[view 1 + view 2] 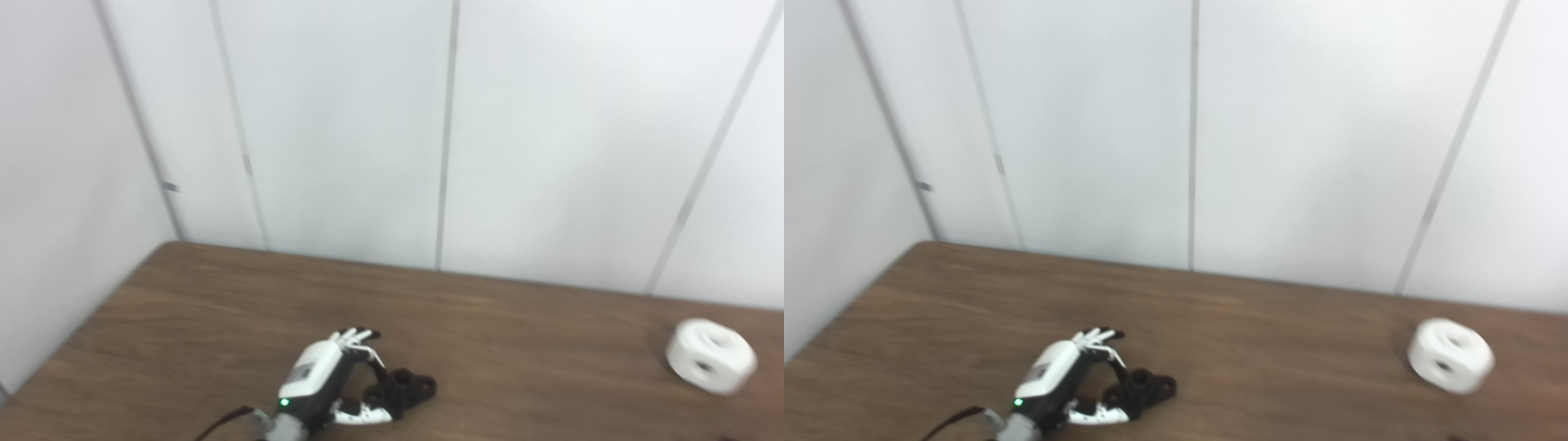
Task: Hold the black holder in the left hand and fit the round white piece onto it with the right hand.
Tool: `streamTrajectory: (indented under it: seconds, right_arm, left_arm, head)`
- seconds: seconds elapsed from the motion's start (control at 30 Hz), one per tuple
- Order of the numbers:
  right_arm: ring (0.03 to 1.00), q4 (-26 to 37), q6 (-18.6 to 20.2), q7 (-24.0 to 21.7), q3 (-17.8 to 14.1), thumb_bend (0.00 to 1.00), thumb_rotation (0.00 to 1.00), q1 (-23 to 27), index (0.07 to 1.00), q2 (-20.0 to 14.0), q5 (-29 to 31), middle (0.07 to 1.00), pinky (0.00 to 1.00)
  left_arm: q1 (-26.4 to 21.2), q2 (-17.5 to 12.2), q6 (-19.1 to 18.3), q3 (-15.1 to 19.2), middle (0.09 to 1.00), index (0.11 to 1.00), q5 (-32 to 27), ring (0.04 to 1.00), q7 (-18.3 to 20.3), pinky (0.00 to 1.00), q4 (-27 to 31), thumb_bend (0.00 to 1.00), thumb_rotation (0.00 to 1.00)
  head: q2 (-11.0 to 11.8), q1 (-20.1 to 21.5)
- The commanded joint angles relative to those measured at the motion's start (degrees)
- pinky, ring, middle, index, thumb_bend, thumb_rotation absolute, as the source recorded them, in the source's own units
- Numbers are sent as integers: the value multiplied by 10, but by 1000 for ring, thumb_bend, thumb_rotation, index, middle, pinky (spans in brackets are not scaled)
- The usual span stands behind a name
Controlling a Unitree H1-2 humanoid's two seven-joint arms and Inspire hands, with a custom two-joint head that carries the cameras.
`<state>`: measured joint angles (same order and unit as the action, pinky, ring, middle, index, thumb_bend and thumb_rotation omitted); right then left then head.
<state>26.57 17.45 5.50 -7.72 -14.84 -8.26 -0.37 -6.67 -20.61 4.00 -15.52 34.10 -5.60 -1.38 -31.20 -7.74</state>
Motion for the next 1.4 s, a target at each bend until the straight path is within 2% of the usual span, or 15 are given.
streamTrajectory:
  seconds: [0.0,0.13,0.3,0.47,0.67,0.8,1.0,1.23,1.37]
  right_arm:
    - [646,15,-25,2,-5,421,308,-3,750,25,12,712,479]
    - [640,8,-47,1,-5,436,268,-6,737,22,22,717,473]
    - [641,-3,-72,1,-5,471,317,-8,733,19,27,711,474]
    - [636,0,-76,1,0,494,330,-13,734,20,22,711,477]
    - [655,9,-75,3,8,508,339,-19,744,23,18,718,506]
    - [643,9,-79,6,13,511,334,-19,738,22,4,703,496]
    - [677,9,-74,6,16,506,343,-17,743,25,0,732,520]
    - [680,11,-68,6,18,493,361,-14,756,23,-12,734,525]
    - [678,7,-72,6,17,497,361,-13,752,22,-12,730,524]
  left_arm:
    - [3,-13,24,-5,891,480,5,956,15,1000,19,516,49]
    - [12,-15,18,-10,897,480,8,960,53,1000,49,516,47]
    - [24,-14,2,-10,896,481,6,982,92,1000,78,516,46]
    - [33,-13,10,-8,893,481,0,986,105,1000,80,516,46]
    - [35,-23,-2,-8,920,481,-6,1000,139,1000,82,517,46]
    - [33,-23,11,-7,918,481,-12,999,141,1000,73,517,46]
    - [28,-23,17,-11,916,480,-14,999,146,1000,63,517,46]
    - [18,-35,59,-27,932,480,-45,1000,173,1000,45,516,45]
    - [14,-39,77,-30,930,480,-53,1000,174,1000,34,516,46]
  head:
    - [-8,11]
    - [-20,27]
    - [-30,42]
    - [-36,59]
    - [-44,87]
    - [-46,96]
    - [-48,106]
    - [-51,104]
    - [-50,106]
